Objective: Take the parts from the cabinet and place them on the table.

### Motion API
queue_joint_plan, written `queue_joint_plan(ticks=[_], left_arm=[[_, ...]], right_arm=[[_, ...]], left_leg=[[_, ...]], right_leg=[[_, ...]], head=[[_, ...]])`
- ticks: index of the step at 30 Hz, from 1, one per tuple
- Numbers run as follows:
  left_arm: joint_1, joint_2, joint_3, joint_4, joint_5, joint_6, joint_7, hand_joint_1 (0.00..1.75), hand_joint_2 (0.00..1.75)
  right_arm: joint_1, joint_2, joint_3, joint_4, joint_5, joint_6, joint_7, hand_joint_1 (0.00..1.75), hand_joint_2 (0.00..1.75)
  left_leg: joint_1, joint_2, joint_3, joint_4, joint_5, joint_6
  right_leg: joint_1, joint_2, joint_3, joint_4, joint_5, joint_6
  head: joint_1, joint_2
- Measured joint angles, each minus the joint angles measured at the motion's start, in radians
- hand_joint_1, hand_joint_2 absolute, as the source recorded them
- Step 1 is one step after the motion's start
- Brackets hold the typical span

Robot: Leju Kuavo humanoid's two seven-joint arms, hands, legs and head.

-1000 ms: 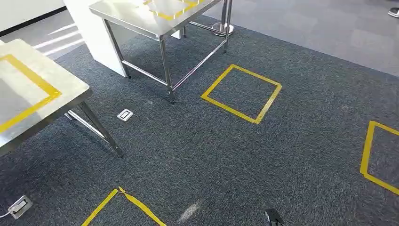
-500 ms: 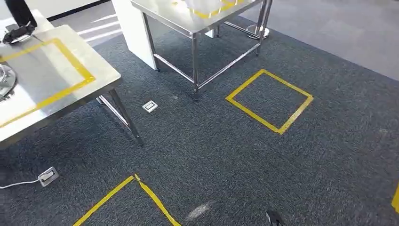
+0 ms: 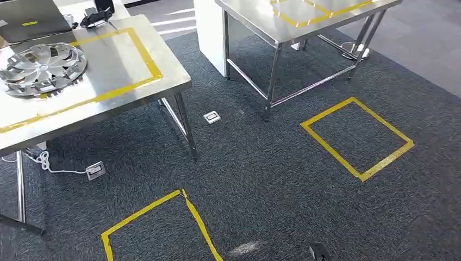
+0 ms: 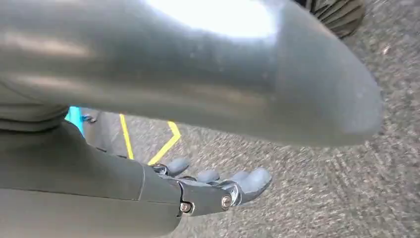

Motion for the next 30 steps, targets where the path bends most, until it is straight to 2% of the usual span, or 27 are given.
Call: queue_joint_plan(ticks=[1, 2, 3, 4, 5, 6, 7, 8, 9, 10, 12, 13, 14, 16, 17, 18, 19, 20, 21, 22, 23, 24, 25, 26, 28, 29, 30], left_arm=[[0.002, 0.000, 0.000, 0.001, 0.000, 0.000, 0.000, 1.75, 1.75], [0.003, 0.003, 0.000, 0.002, 0.001, 0.000, 0.000, 1.75, 1.75], [0.004, 0.006, 0.001, 0.002, 0.002, 0.000, 0.000, 1.75, 1.75], [0.001, 0.007, 0.002, 0.002, 0.003, 0.000, 0.000, 1.75, 1.75], [-0.003, 0.008, 0.001, 0.003, 0.003, 0.000, 0.000, 1.75, 1.75], [-0.002, 0.008, 0.001, 0.004, 0.003, 0.000, 0.000, 1.75, 1.75], [0.001, 0.008, 0.001, 0.006, 0.003, 0.000, 0.000, 1.75, 1.75], [0.002, 0.008, 0.001, 0.008, 0.006, 0.000, 0.000, 1.75, 1.75], [0.003, 0.008, 0.001, 0.010, 0.009, 0.000, 0.000, 1.75, 1.75], [0.003, 0.008, 0.001, 0.011, 0.015, 0.000, 0.001, 1.75, 1.75], [0.001, 0.009, 0.001, 0.013, 0.024, 0.000, 0.001, 1.75, 1.75], [-0.001, 0.010, 0.001, 0.015, 0.027, 0.000, 0.000, 1.75, 1.75], [-0.003, 0.010, 0.001, 0.018, 0.029, 0.000, 0.000, 1.75, 1.75], [-0.002, 0.010, 0.001, 0.020, 0.030, 0.000, 0.000, 1.75, 1.75], [-0.002, 0.010, 0.001, 0.022, 0.029, 0.000, 0.000, 1.75, 1.75], [-0.002, 0.010, 0.001, 0.022, 0.029, 0.000, 0.000, 1.75, 1.75], [-0.005, 0.009, 0.001, 0.021, 0.026, 0.000, 0.000, 1.75, 1.75], [-0.009, 0.007, 0.002, 0.022, 0.024, 0.000, 0.000, 1.75, 1.75], [-0.010, 0.006, 0.002, 0.022, 0.021, 0.000, 0.000, 1.75, 1.75], [-0.010, 0.005, 0.002, 0.023, 0.020, 0.000, 0.000, 1.75, 1.75], [-0.009, 0.004, 0.002, 0.025, 0.019, 0.000, 0.000, 1.75, 1.75], [-0.007, 0.004, 0.002, 0.027, 0.018, 0.000, 0.000, 1.75, 1.75], [-0.005, 0.004, 0.002, 0.027, 0.018, 0.000, 0.000, 1.75, 1.75], [-0.004, 0.003, 0.002, 0.027, 0.018, 0.000, 0.000, 1.75, 1.75], [-0.003, 0.003, 0.002, 0.028, 0.018, 0.000, 0.000, 1.75, 1.75], [-0.003, 0.004, 0.002, 0.029, 0.018, 0.000, 0.000, 1.75, 1.75], [-0.002, 0.005, 0.002, 0.030, 0.018, 0.000, 0.000, 1.75, 1.75]], right_arm=[[0.000, -0.002, 0.000, 0.000, 0.000, 0.001, 0.000, 0.00, 0.00], [-0.002, -0.002, 0.000, 0.000, 0.000, 0.001, 0.000, 0.00, 0.00], [-0.003, -0.002, 0.000, 0.000, 0.000, 0.002, 0.000, 0.00, 0.00], [-0.004, -0.002, 0.000, 0.000, 0.000, 0.003, -0.001, 0.00, 0.00], [-0.003, -0.003, 0.000, 0.000, 0.000, 0.003, -0.001, 0.00, 0.00], [-0.001, -0.003, 0.000, 0.000, 0.000, 0.002, 0.000, 0.00, 0.00], [0.002, -0.003, 0.000, 0.000, 0.000, 0.002, 0.000, 0.00, 0.00], [0.002, -0.004, 0.000, 0.000, -0.003, 0.002, 0.000, 0.00, 0.00], [0.001, -0.005, 0.000, 0.000, -0.012, 0.002, -0.001, 0.00, 0.00], [-0.001, -0.005, -0.002, 0.000, -0.021, 0.002, -0.002, 0.00, 0.00], [-0.005, -0.005, -0.006, 0.000, -0.027, 0.002, -0.002, 0.00, 0.00], [-0.006, -0.005, -0.007, 0.000, -0.028, 0.001, -0.002, 0.00, 0.00], [-0.007, -0.004, -0.008, 0.001, -0.031, 0.001, -0.003, 0.00, 0.00], [-0.007, -0.004, -0.010, 0.001, -0.033, 0.000, -0.003, 0.00, 0.00], [-0.006, -0.004, -0.012, 0.002, -0.035, -0.001, -0.004, 0.00, 0.00], [-0.006, -0.004, -0.014, 0.002, -0.036, -0.001, -0.006, 0.00, 0.00], [-0.007, -0.004, -0.014, 0.002, -0.036, -0.002, -0.008, 0.00, 0.00], [-0.010, -0.003, -0.014, 0.002, -0.036, -0.003, -0.013, 0.00, 0.00], [-0.010, -0.003, -0.015, 0.002, -0.036, -0.003, -0.014, 0.00, 0.00], [-0.008, -0.003, -0.016, 0.002, -0.036, -0.005, -0.016, 0.00, 0.00], [-0.005, -0.003, -0.018, 0.002, -0.036, -0.005, -0.016, 0.00, 0.00], [-0.003, -0.003, -0.020, 0.002, -0.036, -0.006, -0.016, 0.00, 0.00], [-0.001, -0.003, -0.021, 0.002, -0.036, -0.006, -0.018, 0.00, 0.00], [0.000, -0.003, -0.022, 0.002, -0.036, -0.006, -0.018, 0.00, 0.00], [0.002, -0.003, -0.024, 0.002, -0.036, -0.007, -0.019, 0.00, 0.00], [0.002, -0.003, -0.024, 0.005, -0.036, -0.007, -0.019, 0.00, 0.00], [0.000, -0.002, -0.024, 0.006, -0.036, -0.008, -0.019, 0.00, 0.00]], left_leg=[[0.004, -0.010, -0.001, -0.007, 0.004, -0.007], [0.004, -0.022, -0.007, -0.011, 0.007, -0.016], [0.006, -0.011, -0.006, -0.004, 0.004, -0.017], [-0.003, 0.049, -0.020, 0.026, -0.017, -0.018], [-0.003, 0.088, -0.051, 0.086, -0.054, -0.020], [-0.002, 0.110, -0.090, 0.168, -0.095, -0.023], [-0.002, 0.120, -0.131, 0.251, -0.129, -0.024], [-0.002, 0.123, -0.152, 0.296, -0.140, -0.025], [-0.001, 0.125, -0.150, 0.298, -0.129, -0.025], [-0.002, 0.126, -0.124, 0.253, -0.097, -0.022], [-0.003, 0.131, -0.031, 0.087, -0.020, -0.012], [-0.008, 0.147, 0.009, 0.011, -0.008, -0.001], [-0.015, 0.153, 0.017, -0.002, -0.016, 0.005], [-0.016, 0.146, 0.005, -0.004, -0.020, 0.018], [-0.014, 0.140, 0.009, -0.007, -0.024, 0.029], [-0.012, 0.137, 0.029, -0.010, -0.022, 0.038], [-0.010, 0.135, 0.032, -0.015, -0.027, 0.044], [-0.009, 0.133, 0.036, -0.014, -0.026, 0.051], [-0.009, 0.130, 0.037, -0.014, -0.029, 0.055], [-0.009, 0.126, 0.037, -0.013, -0.032, 0.056], [-0.009, 0.121, 0.039, -0.013, -0.035, 0.055], [-0.009, 0.116, 0.043, -0.013, -0.038, 0.053], [-0.008, 0.110, 0.051, -0.012, -0.044, 0.048], [-0.007, 0.107, 0.059, -0.011, -0.050, 0.042], [-0.004, 0.105, 0.075, -0.007, -0.069, 0.031], [-0.008, 0.102, 0.081, -0.003, -0.076, 0.023], [-0.008, 0.099, 0.078, -0.006, -0.082, 0.015]], right_leg=[[0.006, -0.008, 0.001, 0.000, 0.000, -0.008], [0.002, -0.022, 0.003, -0.005, 0.004, -0.018], [-0.004, -0.039, 0.004, -0.012, 0.009, -0.025], [-0.003, -0.047, 0.006, -0.015, 0.008, -0.034], [-0.001, -0.060, 0.006, -0.014, 0.008, -0.039], [0.002, -0.072, 0.005, -0.014, 0.007, -0.041], [0.004, -0.080, 0.004, -0.014, 0.006, -0.042], [0.005, -0.091, 0.004, -0.014, 0.005, -0.042], [0.006, -0.100, 0.004, -0.013, 0.005, -0.042], [0.007, -0.106, 0.005, -0.013, 0.004, -0.042], [0.008, -0.113, 0.009, -0.012, 0.001, -0.038], [0.008, -0.115, 0.011, -0.012, 0.000, -0.035], [0.015, -0.116, 0.009, -0.008, -0.004, -0.027], [0.013, -0.118, 0.015, -0.005, 0.005, -0.012], [0.012, -0.118, 0.011, 0.013, 0.016, -0.002], [0.011, -0.118, 0.008, 0.017, 0.014, 0.001], [0.007, -0.099, 0.001, 0.036, -0.003, 0.005], [0.006, -0.080, -0.025, 0.079, -0.031, 0.005], [0.006, -0.068, -0.072, 0.160, -0.070, 0.010], [0.007, -0.064, -0.115, 0.231, -0.098, 0.013], [0.007, -0.063, -0.151, 0.284, -0.110, 0.016], [0.006, -0.063, -0.169, 0.297, -0.100, 0.019], [0.003, -0.063, -0.164, 0.261, -0.064, 0.022], [0.000, -0.063, -0.139, 0.193, -0.015, 0.023], [-0.007, -0.059, -0.072, 0.018, 0.080, 0.023], [-0.001, -0.055, -0.068, 0.009, 0.033, 0.019], [0.003, -0.058, -0.063, 0.011, 0.008, 0.003]], head=[[0.001, 0.000], [0.000, 0.000], [0.000, 0.000], [-0.004, 0.000], [-0.009, 0.000], [-0.008, 0.000], [-0.008, 0.000], [-0.008, 0.000], [-0.008, 0.000], [-0.009, 0.000], [-0.009, 0.000], [-0.009, 0.000], [-0.007, 0.000], [-0.008, 0.000], [-0.007, 0.000], [-0.007, 0.000], [-0.005, 0.000], [-0.006, 0.000], [-0.003, 0.000], [-0.003, 0.000], [-0.003, 0.000], [-0.002, 0.000], [-0.003, 0.000], [-0.003, 0.000], [-0.002, 0.000], [-0.003, 0.000], [-0.005, 0.000]])
